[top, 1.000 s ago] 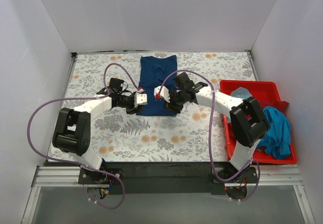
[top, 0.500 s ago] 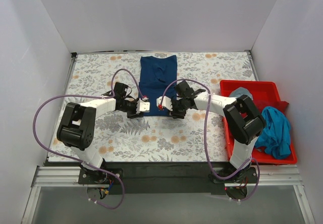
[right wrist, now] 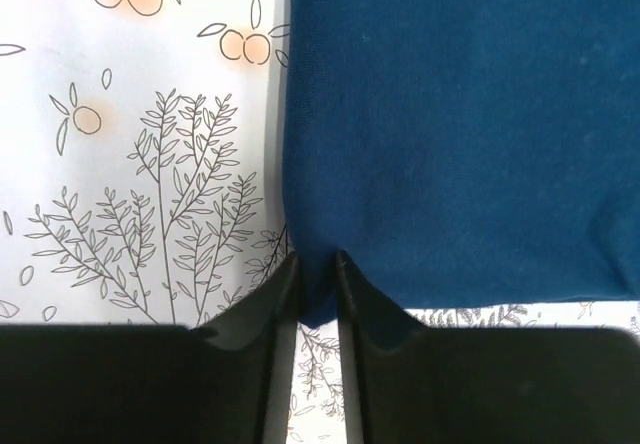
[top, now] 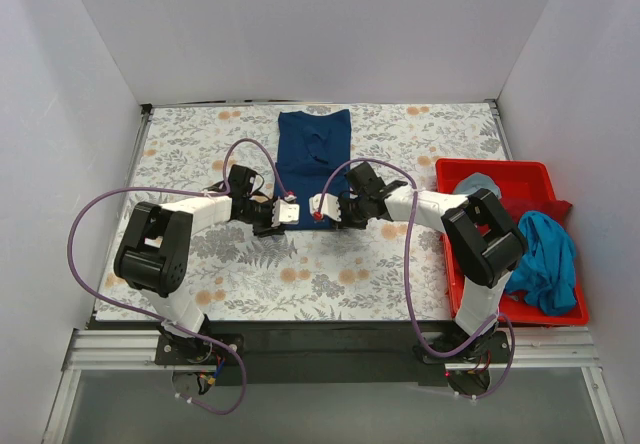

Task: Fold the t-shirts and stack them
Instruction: Fold the tshirt

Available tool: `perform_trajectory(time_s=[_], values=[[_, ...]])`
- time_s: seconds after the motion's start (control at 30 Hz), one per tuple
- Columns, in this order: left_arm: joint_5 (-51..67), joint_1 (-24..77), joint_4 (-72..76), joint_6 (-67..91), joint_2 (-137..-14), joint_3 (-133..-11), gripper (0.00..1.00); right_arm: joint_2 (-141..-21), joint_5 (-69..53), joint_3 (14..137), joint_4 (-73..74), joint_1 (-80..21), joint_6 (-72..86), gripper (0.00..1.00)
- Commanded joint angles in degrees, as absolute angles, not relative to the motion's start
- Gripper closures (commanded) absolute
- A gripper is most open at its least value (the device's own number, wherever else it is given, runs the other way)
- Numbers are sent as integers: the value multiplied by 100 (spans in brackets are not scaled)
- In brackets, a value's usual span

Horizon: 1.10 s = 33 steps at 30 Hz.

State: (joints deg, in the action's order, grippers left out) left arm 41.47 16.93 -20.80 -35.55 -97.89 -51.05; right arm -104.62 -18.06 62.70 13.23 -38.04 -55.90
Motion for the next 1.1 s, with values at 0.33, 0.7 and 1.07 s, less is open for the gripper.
perform_trajectory(time_s=[0.33,0.7,1.07], values=[[3753,1476,-2486,-3612,-10028,-5423,79,-10451,-1485,6099,1696,-3797,-5766,99],[4394,1354,-3330,-2550,-9519,-6792,100,-9870,-1925,7626,2855,-3341,-5291,99],[4632,1511,-3796,-2162,-8641,-6892,100,-9229,-2039,7972,3902,-3357,-5432,99]])
